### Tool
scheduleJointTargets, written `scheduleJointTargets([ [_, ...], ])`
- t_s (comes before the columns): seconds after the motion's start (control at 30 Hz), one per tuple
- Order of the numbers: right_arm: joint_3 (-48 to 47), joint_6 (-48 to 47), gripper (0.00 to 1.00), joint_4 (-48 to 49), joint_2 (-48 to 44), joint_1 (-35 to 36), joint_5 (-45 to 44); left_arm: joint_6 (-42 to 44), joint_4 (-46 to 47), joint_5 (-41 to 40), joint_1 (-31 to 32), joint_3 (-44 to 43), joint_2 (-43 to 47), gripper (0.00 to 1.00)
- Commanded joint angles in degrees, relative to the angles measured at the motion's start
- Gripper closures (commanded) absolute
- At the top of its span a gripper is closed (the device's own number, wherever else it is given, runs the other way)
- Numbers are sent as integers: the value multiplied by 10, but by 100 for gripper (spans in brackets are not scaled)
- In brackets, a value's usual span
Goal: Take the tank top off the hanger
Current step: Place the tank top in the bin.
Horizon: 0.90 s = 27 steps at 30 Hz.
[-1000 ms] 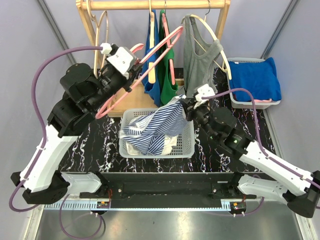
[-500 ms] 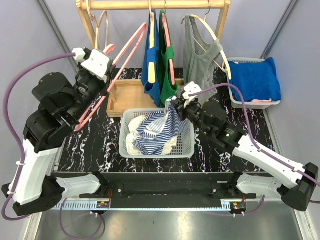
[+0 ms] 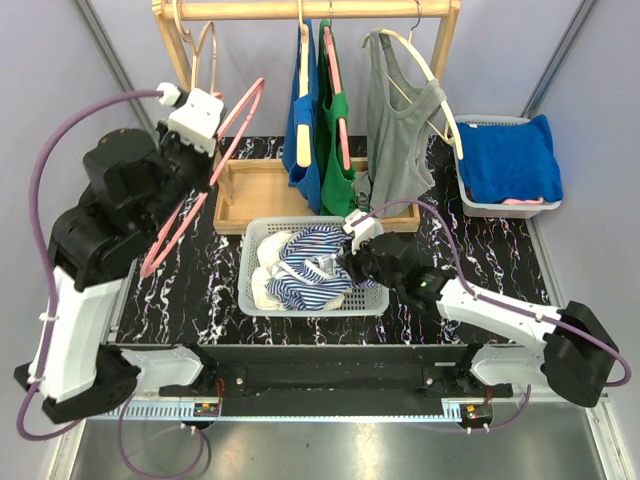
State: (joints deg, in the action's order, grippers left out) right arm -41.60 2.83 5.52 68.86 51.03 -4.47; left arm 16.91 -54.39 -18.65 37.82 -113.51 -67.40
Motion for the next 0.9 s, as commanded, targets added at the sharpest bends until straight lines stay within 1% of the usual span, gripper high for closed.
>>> scheduleJointTargets([
  [0.0,15,41,93,64,30,-1,14,-40,-40,33,-35,-70,-63,100],
  [0.07,22,47,84,65,53,-2,13,-60,-56,54,-53,-115,-86,100],
  [0.1,26,49,78,67,58,-2,1,-64,-68,76,-75,-126,-107,100],
  [0.13,35,54,66,69,58,-2,-11,-72,-73,84,-86,-138,-117,100],
  [0.23,45,60,55,81,30,-1,-35,-76,-79,116,-129,-173,-151,100],
  [0.27,47,58,54,85,23,-2,-40,-74,-77,137,-141,-190,-158,100],
  [0.33,45,54,53,86,6,-2,-46,-65,-74,151,-167,-213,-188,100],
  [0.37,43,53,53,88,1,-1,-46,-62,-74,173,-183,-242,-200,100],
  [0.43,43,55,52,92,-8,-1,-44,-64,-72,185,-194,-268,-234,100],
  [0.5,45,59,44,100,-16,-2,-42,-61,-64,202,-198,-302,-265,100],
  [0.57,54,64,34,112,-26,-2,-38,-57,-39,211,-198,-313,-283,100],
  [0.6,57,66,21,115,-29,-1,-38,-56,-27,214,-198,-312,-288,100],
  [0.67,68,65,13,120,-43,-1,-40,-57,5,221,-198,-313,-302,100],
  [0.7,71,64,3,121,-50,-2,-43,-58,15,221,-198,-314,-306,100],
  [0.73,79,60,0,121,-63,-2,-45,-62,25,221,-198,-314,-310,100],
  [0.87,97,52,0,137,-102,-2,-42,-79,79,222,-198,-314,-332,100],
])
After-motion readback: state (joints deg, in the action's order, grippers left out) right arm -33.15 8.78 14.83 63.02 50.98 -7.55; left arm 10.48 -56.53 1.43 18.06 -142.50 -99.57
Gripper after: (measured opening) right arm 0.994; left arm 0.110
